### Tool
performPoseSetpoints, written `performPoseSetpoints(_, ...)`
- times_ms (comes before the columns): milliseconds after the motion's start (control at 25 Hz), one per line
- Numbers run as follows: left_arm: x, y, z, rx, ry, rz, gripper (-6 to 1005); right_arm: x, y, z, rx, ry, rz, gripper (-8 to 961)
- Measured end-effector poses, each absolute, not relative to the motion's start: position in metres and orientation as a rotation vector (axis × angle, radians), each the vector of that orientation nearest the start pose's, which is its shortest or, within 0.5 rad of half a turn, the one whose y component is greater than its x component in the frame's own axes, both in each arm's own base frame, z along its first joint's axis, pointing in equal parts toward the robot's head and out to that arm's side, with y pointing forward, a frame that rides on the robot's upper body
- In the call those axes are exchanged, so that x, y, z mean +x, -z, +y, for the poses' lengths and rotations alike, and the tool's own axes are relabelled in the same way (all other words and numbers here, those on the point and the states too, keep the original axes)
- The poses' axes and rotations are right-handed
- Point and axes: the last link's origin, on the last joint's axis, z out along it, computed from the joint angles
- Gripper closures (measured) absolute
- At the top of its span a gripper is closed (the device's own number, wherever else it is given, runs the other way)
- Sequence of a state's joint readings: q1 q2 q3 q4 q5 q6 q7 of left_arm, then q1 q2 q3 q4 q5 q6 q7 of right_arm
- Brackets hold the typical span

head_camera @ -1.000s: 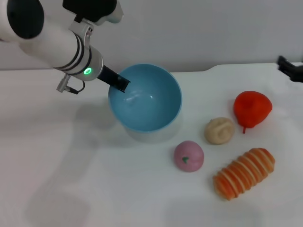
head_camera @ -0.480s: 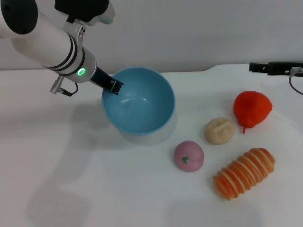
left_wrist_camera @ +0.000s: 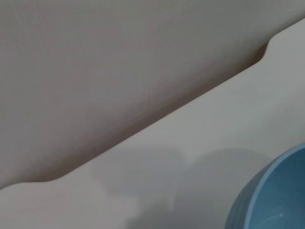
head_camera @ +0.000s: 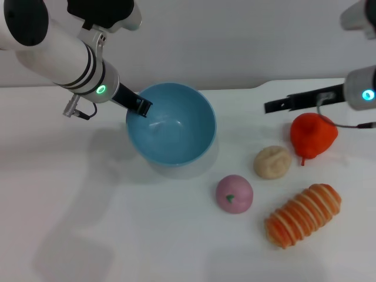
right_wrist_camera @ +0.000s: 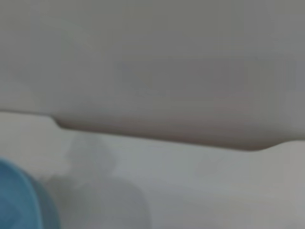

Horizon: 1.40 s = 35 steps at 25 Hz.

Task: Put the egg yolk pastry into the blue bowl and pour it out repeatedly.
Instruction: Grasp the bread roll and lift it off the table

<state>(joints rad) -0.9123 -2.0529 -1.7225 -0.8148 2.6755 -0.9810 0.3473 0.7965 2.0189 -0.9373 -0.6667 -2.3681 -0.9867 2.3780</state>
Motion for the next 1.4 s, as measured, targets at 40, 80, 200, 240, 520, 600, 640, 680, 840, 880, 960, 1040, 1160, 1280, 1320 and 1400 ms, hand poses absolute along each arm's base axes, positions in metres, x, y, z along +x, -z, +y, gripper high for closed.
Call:
performPoseSetpoints(40, -0.166, 0.035, 0.449, -2.283, -0.299, -0.947, 1000, 0.236, 0.000, 0.442, -2.241, -0.145, 1.292, 237)
performPoseSetpoints(80, -0.167, 0.036, 0.449, -2.282, -0.300, -0.949, 1000, 0.235, 0.006, 0.441, -2.252, -0.132, 1.297, 240)
performPoseSetpoints(200, -0.168, 0.036, 0.449, -2.283, -0.302, -0.949, 1000, 0.234, 0.018, 0.437, -2.273, -0.090, 1.295, 247)
performPoseSetpoints(240, -0.168, 0.036, 0.449, -2.284, -0.303, -0.947, 999, 0.234, 0.020, 0.435, -2.279, -0.086, 1.299, 249)
performPoseSetpoints(520, -0.170, 0.037, 0.448, -2.286, -0.315, -0.946, 999, 0.246, 0.028, 0.426, -2.254, -0.035, 1.386, 267)
performPoseSetpoints(600, -0.171, 0.038, 0.447, -2.286, -0.318, -0.948, 1000, 0.253, 0.027, 0.422, -2.223, -0.012, 1.427, 271)
performPoseSetpoints(640, -0.172, 0.038, 0.447, -2.286, -0.319, -0.948, 1000, 0.256, 0.027, 0.421, -2.213, -0.004, 1.439, 274)
performPoseSetpoints(680, -0.172, 0.038, 0.447, -2.286, -0.320, -0.947, 1000, 0.258, 0.027, 0.419, -2.208, 0.001, 1.447, 276)
performPoseSetpoints(840, -0.172, 0.038, 0.447, -2.287, -0.323, -0.944, 1000, 0.264, 0.030, 0.416, -2.195, 0.008, 1.465, 286)
performPoseSetpoints(880, -0.172, 0.038, 0.447, -2.287, -0.323, -0.944, 1000, 0.266, 0.030, 0.416, -2.186, 0.006, 1.463, 289)
performPoseSetpoints(960, -0.172, 0.038, 0.447, -2.288, -0.324, -0.943, 999, 0.268, 0.031, 0.416, -2.167, -0.009, 1.463, 293)
performPoseSetpoints(1040, -0.172, 0.038, 0.447, -2.287, -0.325, -0.944, 999, 0.270, 0.034, 0.416, -2.154, -0.032, 1.470, 298)
performPoseSetpoints(1160, -0.173, 0.038, 0.446, -2.287, -0.326, -0.946, 999, 0.271, 0.041, 0.414, -2.158, -0.070, 1.483, 306)
performPoseSetpoints(1280, -0.173, 0.038, 0.447, -2.287, -0.327, -0.946, 999, 0.271, 0.044, 0.413, -2.157, -0.096, 1.491, 313)
performPoseSetpoints(1320, -0.173, 0.038, 0.447, -2.287, -0.327, -0.946, 999, 0.271, 0.044, 0.413, -2.155, -0.103, 1.497, 315)
performPoseSetpoints(1400, -0.173, 0.038, 0.447, -2.287, -0.327, -0.945, 999, 0.272, 0.045, 0.412, -2.151, -0.113, 1.509, 320)
